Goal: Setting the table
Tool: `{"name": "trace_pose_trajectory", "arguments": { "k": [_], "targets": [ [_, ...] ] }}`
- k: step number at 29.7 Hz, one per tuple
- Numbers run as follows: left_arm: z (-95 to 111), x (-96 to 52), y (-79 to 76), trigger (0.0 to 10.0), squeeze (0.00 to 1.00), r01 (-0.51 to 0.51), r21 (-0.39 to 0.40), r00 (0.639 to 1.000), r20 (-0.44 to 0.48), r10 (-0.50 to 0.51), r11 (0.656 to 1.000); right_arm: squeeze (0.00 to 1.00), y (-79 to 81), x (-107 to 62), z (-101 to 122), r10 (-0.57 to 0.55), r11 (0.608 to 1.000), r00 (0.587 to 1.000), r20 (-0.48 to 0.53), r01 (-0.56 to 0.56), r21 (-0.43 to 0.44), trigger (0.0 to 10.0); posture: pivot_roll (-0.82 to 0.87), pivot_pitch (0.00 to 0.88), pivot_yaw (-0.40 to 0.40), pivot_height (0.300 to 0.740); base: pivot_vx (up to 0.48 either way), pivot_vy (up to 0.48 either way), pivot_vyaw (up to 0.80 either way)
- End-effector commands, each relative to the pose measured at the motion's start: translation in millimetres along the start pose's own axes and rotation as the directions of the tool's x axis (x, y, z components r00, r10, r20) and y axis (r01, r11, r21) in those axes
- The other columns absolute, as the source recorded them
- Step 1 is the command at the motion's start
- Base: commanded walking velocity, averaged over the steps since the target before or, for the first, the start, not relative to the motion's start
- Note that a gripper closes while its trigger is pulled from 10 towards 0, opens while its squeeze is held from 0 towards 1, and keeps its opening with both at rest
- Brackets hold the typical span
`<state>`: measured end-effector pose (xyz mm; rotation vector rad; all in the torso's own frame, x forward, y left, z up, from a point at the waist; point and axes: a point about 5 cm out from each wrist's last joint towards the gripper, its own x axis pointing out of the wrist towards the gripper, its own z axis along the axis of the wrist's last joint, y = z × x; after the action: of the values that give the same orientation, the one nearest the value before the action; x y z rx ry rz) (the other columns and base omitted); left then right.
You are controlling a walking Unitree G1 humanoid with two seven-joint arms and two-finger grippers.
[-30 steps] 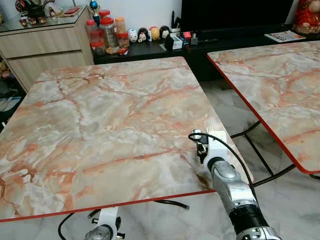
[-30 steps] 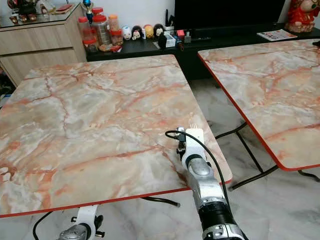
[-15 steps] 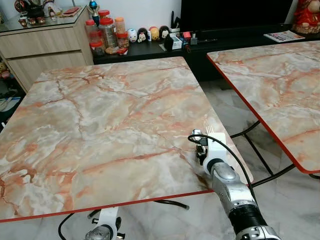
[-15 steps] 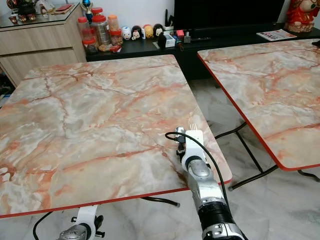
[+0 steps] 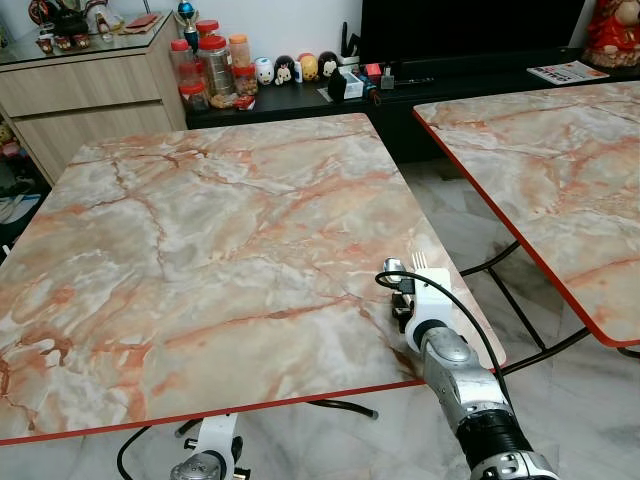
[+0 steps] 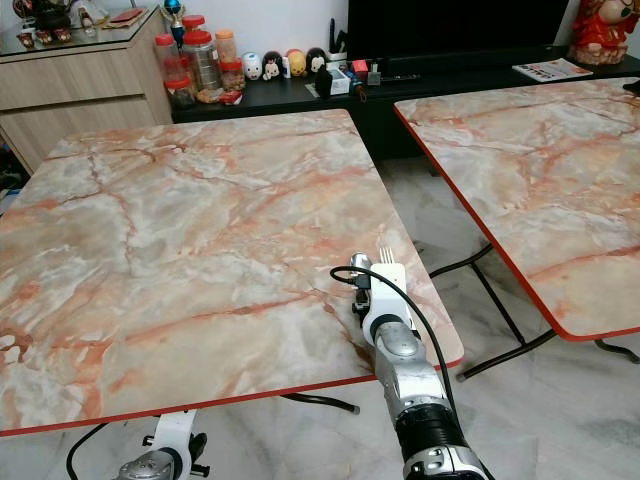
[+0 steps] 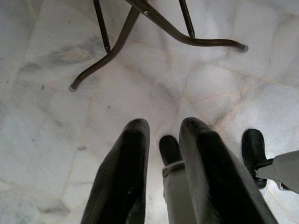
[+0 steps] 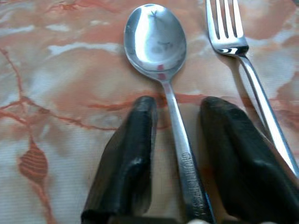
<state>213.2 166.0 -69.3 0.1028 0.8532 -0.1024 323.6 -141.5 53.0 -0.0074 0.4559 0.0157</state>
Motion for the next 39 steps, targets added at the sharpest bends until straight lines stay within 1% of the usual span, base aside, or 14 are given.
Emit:
{"name": "trace_pose_trajectory", "arguments": {
  "k": [1, 21, 24, 25, 26, 27, 28, 30, 31, 34, 36, 37, 38, 39],
  "targets": [
    [1.1, 0.4, 0.7, 10.0, 0.00, 0.003, -0.005, 1.000, -0.006, -0.003, 1.000, 0.00, 4.5, 1.2, -0.4, 0.018, 1.000, 1.000, -0.011, -0.018, 0.011, 0.0, -0.02, 0.000, 0.033, 0.740, 0.000, 0.000, 0.00],
    [-1.2, 0.2, -0.2, 10.0, 0.00, 0.006, 0.005, 1.000, -0.020, -0.006, 1.000, 0.00, 8.6, 1.5, 1.1, 0.043, 0.999, 0.999, 0.005, -0.043, 0.013, 0.0, -0.02, 0.000, 0.033, 0.740, 0.000, 0.000, 0.00],
    [-0.6, 0.1, 0.5, 10.0, 0.00, -0.007, 0.012, 1.000, -0.013, 0.007, 1.000, 0.00, 14.4, 1.0, 7.9, 0.078, 0.996, 0.995, 0.060, -0.080, 0.030, 0.0, -0.02, 0.000, 0.032, 0.740, 0.000, 0.000, 0.00],
    [0.3, 0.1, 2.3, 10.0, 0.00, -0.025, 0.016, 1.000, -0.005, 0.025, 1.000, 0.00, 18.2, -0.7, 17.8, 0.100, 0.994, 0.985, 0.138, -0.106, 0.040, 0.0, -0.02, 0.000, 0.032, 0.740, 0.000, 0.000, 0.00],
    [0.3, 0.1, 2.3, 10.0, 0.00, -0.025, 0.016, 1.000, -0.005, 0.025, 1.000, 0.00, 18.2, -0.7, 17.8, 0.100, 0.994, 0.985, 0.138, -0.106, 0.040, 0.0, -0.02, 0.000, 0.032, 0.740, 0.000, 0.000, 0.00],
    [0.9, 0.1, 3.4, 10.0, 0.00, -0.035, 0.015, 0.999, -0.001, 0.035, 0.999, 0.00, 20.9, -2.4, 25.4, 0.117, 0.991, 0.974, 0.196, -0.126, 0.035, 0.0, -0.02, 0.000, 0.032, 0.740, 0.000, 0.000, 0.00],
    [1.7, 0.0, 4.9, 10.0, 0.00, -0.047, 0.014, 0.999, 0.004, 0.047, 0.999, 0.00, 24.7, -5.8, 36.1, 0.136, 0.989, 0.952, 0.276, -0.149, 0.025, 9.4, -0.02, 0.000, 0.033, 0.740, 0.000, 0.000, 0.00],
    [1.9, 0.0, 5.3, 10.0, 0.00, -0.050, 0.014, 0.999, 0.006, 0.049, 0.999, 0.00, 26.0, -7.1, 39.4, 0.139, 0.988, 0.944, 0.299, -0.153, 0.022, 9.4, -0.02, 0.000, 0.033, 0.740, 0.000, 0.000, 0.00],
    [2.0, 0.0, 5.4, 10.0, 0.00, -0.051, 0.015, 0.999, 0.006, 0.051, 0.999, 0.00, 26.5, -7.7, 41.0, 0.140, 0.988, 0.940, 0.311, -0.154, 0.022, 10.0, -0.02, 0.000, 0.033, 0.740, 0.000, 0.000, 0.00],
    [2.9, 0.0, 6.2, 10.0, 0.00, -0.061, 0.001, 0.998, 0.014, 0.061, 0.998, 0.00, 24.6, -10.8, 49.4, 0.125, 0.988, 0.913, 0.388, -0.149, 0.033, 10.0, -0.02, 0.000, 0.031, 0.740, 0.000, 0.000, 0.00],
    [3.4, -0.1, 6.7, 10.0, 0.00, -0.065, -0.006, 0.998, 0.020, 0.066, 0.998, 0.00, 22.9, -12.1, 51.2, 0.113, 0.988, 0.904, 0.413, -0.146, 0.050, 10.0, -0.02, 0.000, 0.030, 0.740, 0.000, 0.000, 0.00],
    [3.8, -0.2, 7.2, 10.0, 0.00, -0.068, -0.016, 0.997, 0.025, 0.068, 0.998, 0.00, 21.8, -14.4, 53.7, 0.107, 0.989, 0.889, 0.445, -0.142, 0.045, 10.0, -0.02, 0.000, 0.031, 0.740, 0.000, 0.000, 0.00],
    [3.8, -0.2, 7.2, 10.0, 0.00, -0.068, -0.016, 0.997, 0.025, 0.068, 0.998, 0.00, 21.8, -14.4, 53.7, 0.107, 0.989, 0.889, 0.445, -0.142, 0.045, 10.0, -0.02, 0.000, 0.031, 0.740, 0.000, 0.000, 0.00],
    [4.0, -0.3, 7.8, 10.0, 0.00, -0.072, -0.017, 0.997, 0.029, 0.073, 0.997, 0.00, 22.7, -17.1, 56.1, 0.119, 0.989, 0.870, 0.479, -0.145, 0.018, 10.0, -0.02, 0.000, 0.031, 0.740, 0.000, 0.000, 0.00]
  ]
}}
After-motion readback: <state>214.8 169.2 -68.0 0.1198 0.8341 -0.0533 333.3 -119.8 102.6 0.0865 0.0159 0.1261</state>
